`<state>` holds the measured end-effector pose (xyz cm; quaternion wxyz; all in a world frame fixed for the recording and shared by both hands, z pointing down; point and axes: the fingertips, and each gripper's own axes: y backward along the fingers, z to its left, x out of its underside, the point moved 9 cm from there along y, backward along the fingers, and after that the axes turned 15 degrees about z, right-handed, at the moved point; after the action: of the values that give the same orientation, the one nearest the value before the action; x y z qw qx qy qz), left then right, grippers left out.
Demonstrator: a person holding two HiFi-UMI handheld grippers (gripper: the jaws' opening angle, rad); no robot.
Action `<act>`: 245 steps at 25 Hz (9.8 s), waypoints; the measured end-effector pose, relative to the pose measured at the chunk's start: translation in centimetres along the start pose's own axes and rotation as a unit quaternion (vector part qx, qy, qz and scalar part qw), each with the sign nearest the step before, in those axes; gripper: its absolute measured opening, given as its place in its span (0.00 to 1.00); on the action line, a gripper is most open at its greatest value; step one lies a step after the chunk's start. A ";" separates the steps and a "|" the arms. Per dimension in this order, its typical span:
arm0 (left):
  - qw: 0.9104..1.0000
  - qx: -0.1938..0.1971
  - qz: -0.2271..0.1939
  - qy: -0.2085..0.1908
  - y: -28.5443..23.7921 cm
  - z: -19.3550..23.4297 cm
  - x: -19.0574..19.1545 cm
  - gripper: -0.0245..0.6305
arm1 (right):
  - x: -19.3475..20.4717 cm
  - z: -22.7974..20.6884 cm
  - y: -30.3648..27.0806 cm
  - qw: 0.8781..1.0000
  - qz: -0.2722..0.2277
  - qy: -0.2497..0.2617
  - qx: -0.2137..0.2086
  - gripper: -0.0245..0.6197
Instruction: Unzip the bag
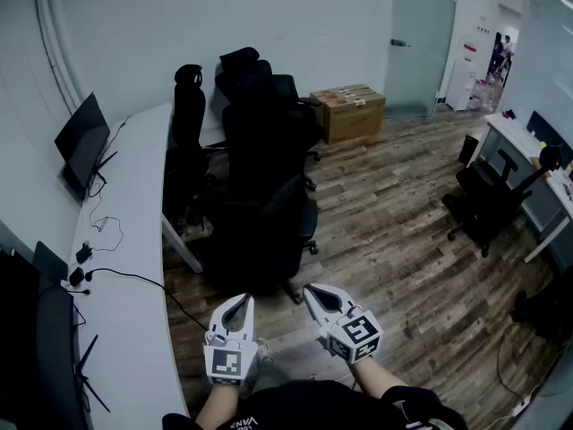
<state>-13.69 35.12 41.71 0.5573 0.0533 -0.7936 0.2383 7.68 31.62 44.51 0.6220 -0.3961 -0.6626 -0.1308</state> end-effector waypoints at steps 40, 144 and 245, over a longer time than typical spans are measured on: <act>0.977 0.187 0.086 -0.060 -26.0 22.0 9.7 0.51 | -2.7 -10.8 -27.3 0.991 0.014 -0.120 0.063 0.35; 0.919 0.082 0.295 -0.248 -47.8 15.7 11.1 0.16 | -0.5 -36.4 -40.8 0.821 -0.053 -0.411 -0.392 0.11; 0.989 0.095 0.107 -0.044 -35.8 21.2 6.3 0.31 | -6.1 -25.8 -31.1 0.971 -0.055 -0.232 -0.009 0.18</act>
<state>-21.67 -4.57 53.27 0.4850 0.0310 -0.7924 0.3686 4.40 -8.04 53.74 0.4395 -0.3839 -0.8086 -0.0753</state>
